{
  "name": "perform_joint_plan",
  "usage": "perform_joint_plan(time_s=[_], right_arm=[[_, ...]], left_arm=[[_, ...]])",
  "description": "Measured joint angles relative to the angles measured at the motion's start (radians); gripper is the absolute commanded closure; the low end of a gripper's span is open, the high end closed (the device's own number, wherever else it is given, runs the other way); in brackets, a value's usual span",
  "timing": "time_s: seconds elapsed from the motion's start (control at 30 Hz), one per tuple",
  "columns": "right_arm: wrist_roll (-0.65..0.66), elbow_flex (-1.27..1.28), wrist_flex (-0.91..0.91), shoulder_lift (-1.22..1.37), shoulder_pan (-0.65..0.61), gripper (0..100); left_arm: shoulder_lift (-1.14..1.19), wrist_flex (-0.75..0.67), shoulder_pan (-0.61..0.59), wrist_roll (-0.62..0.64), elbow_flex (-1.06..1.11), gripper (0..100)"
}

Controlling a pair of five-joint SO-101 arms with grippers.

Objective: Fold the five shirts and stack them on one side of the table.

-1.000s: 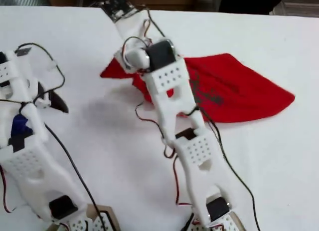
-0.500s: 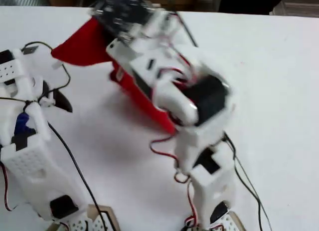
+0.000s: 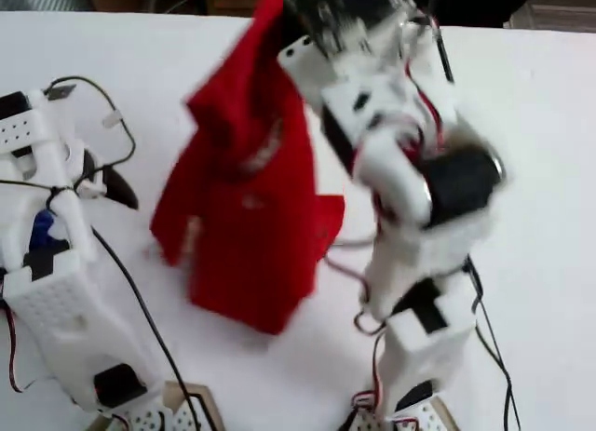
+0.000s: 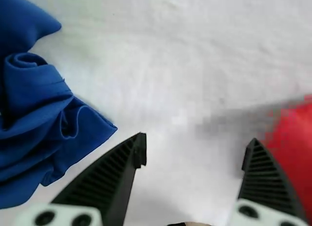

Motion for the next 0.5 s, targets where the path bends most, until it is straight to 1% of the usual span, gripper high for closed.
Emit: perform_joint_plan(time_s=[0.13,0.23,0.37,0.43,0.5], right_arm=[[0.000,0.114,0.077,0.135,0.103,97.5],[0.000,0.176,0.080,0.262,0.169,97.4],[0.000,0.184,0.080,0.439,0.238,96.4],[0.000,0.167,0.080,0.522,0.267,91.5],[0.000,0.133,0.080,0.591,0.299,83.7]], left_arm=[[0.000,0.000,0.015,0.000,0.000,67],[0.000,0.000,0.015,0.000,0.000,67],[0.000,0.000,0.017,0.000,0.000,67],[0.000,0.000,0.040,-0.021,0.000,67],[0.000,0.000,0.078,-0.054,0.000,67]])
